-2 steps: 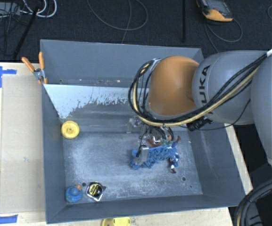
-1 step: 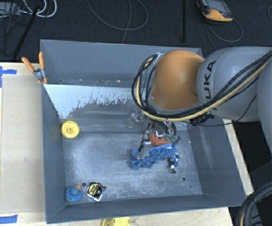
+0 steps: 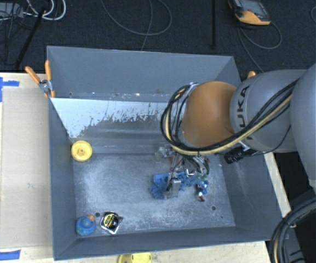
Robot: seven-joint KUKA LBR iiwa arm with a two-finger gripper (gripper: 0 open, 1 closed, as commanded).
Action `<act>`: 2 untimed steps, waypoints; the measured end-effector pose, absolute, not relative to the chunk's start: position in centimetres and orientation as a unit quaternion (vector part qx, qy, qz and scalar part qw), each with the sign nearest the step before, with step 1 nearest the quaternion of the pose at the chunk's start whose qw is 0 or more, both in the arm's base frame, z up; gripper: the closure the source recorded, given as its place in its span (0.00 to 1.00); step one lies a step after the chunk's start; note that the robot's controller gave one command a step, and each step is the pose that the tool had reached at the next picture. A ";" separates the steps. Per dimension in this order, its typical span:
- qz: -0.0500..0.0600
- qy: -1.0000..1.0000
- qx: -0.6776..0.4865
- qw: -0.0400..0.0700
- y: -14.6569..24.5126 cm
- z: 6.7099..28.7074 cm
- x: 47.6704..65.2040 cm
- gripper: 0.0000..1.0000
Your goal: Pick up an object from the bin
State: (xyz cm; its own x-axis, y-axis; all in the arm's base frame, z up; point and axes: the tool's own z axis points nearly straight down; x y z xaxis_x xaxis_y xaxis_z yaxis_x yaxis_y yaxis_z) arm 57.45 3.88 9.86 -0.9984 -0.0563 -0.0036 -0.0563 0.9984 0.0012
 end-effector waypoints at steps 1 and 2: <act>0.000 1.000 -0.029 0.000 0.1 8.8 59.4 1.00; 0.000 1.000 -0.029 0.000 0.1 8.8 59.4 1.00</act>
Offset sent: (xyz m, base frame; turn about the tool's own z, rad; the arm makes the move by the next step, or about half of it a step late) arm 0.0000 0.0000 0.0000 0.0000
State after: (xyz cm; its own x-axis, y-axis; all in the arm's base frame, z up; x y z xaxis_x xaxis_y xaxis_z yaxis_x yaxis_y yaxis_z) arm 59.37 0.06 8.81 -0.9984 -0.0573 0.0000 -0.0573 0.9984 0.0009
